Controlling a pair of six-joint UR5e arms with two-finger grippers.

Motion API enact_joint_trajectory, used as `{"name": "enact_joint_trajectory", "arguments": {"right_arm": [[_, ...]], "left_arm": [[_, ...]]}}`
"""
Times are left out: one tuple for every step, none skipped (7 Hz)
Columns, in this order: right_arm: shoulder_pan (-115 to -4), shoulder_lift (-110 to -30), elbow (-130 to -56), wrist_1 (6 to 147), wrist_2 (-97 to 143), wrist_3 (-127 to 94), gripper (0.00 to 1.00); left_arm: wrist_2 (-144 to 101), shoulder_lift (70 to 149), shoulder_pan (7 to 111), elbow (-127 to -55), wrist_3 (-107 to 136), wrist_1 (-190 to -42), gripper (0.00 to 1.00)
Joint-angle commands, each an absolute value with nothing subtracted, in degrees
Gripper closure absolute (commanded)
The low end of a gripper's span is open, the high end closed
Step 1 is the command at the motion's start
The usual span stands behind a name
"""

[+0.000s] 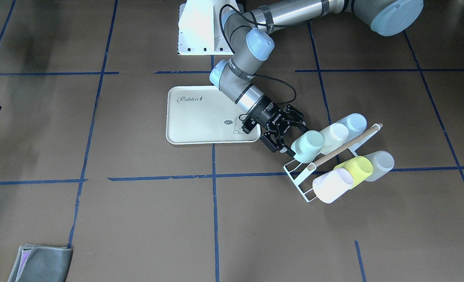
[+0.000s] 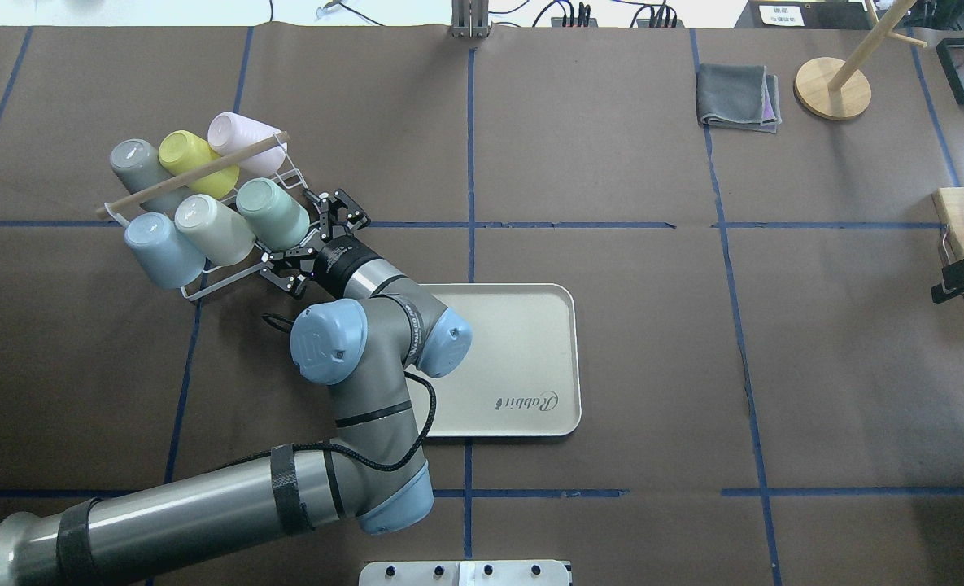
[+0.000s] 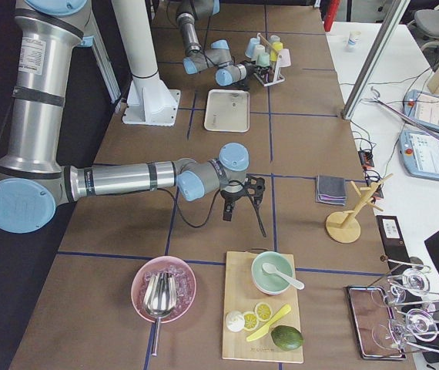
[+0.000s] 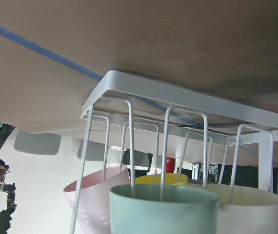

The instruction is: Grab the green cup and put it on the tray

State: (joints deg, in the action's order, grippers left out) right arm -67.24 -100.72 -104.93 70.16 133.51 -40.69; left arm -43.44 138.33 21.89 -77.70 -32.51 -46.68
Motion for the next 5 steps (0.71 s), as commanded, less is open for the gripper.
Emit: {"name": "enact_joint_trajectory", "arguments": {"right_arm": [[-67.2,-100.7,-104.9,70.2,133.5,-40.8,0.0],[-67.2,-100.6,-104.8,70.2,133.5,-40.7,0.0],[-67.2,-100.5,-104.3,70.1,133.5,-40.7,0.0],[-67.6,-100.5,-104.4,70.0,133.9,-40.6,0.0],[-70.5,-100.5,-104.3,70.5,134.0,-39.5,0.0]], "left_arm": [[-43.4,138.3,22.6,-77.3,-32.6,-48.0,0.0],[-43.4,138.2,22.9,-77.2,-32.6,-48.2,0.0],[-43.4,138.2,23.7,-76.8,-32.7,-49.0,0.0],[-42.8,138.2,24.1,-75.9,-32.9,-49.9,0.0],[-42.7,138.1,24.2,-75.7,-33.9,-51.5,0.0]]}}
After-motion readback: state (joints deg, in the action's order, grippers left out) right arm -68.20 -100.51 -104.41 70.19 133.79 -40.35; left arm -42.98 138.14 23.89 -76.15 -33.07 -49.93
